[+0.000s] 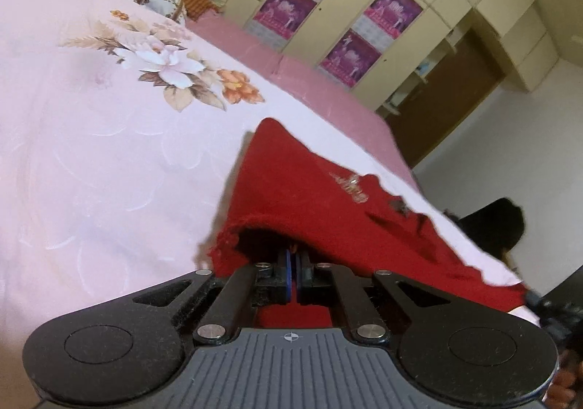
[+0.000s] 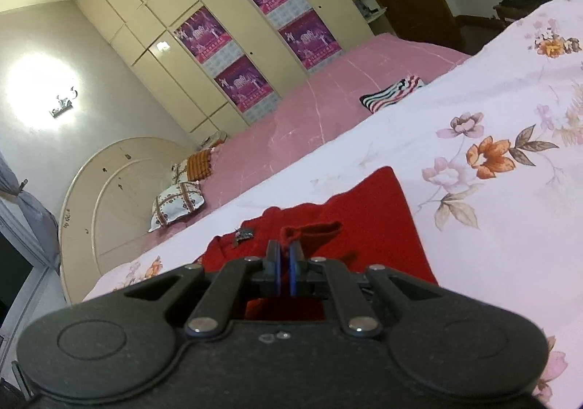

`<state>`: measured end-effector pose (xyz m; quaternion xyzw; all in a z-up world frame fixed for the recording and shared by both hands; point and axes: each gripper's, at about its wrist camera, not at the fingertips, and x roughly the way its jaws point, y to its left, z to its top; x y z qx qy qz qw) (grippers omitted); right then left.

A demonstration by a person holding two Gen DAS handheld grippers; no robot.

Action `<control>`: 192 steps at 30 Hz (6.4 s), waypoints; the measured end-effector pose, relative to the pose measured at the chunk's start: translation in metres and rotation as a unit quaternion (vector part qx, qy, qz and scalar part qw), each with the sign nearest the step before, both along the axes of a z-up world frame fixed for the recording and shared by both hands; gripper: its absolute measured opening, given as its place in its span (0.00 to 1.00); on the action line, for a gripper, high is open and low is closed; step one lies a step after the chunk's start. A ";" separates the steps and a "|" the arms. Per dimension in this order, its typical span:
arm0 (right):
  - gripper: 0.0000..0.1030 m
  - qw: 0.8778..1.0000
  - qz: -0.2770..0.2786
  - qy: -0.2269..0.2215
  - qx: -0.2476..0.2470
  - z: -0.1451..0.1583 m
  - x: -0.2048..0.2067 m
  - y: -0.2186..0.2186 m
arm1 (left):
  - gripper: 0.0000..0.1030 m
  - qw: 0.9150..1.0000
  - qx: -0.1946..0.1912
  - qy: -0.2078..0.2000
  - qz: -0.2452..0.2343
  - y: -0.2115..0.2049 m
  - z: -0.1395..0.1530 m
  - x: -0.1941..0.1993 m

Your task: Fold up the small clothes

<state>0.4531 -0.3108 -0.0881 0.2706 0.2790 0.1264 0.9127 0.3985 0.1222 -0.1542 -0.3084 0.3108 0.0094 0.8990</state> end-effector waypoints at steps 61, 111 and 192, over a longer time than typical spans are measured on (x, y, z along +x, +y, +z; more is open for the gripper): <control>0.18 0.973 0.024 0.007 -0.228 -0.042 0.046 0.026 | 0.06 0.969 0.205 -0.006 -0.138 -0.041 0.029 0.146; 0.33 0.959 0.026 0.008 -0.283 -0.035 0.004 0.033 | 0.50 0.949 0.265 -0.025 -0.169 -0.106 0.038 0.032; 0.05 0.985 0.039 0.164 0.024 -0.058 -0.295 -0.035 | 0.03 0.989 -0.036 0.034 -0.139 -0.016 -0.013 -0.260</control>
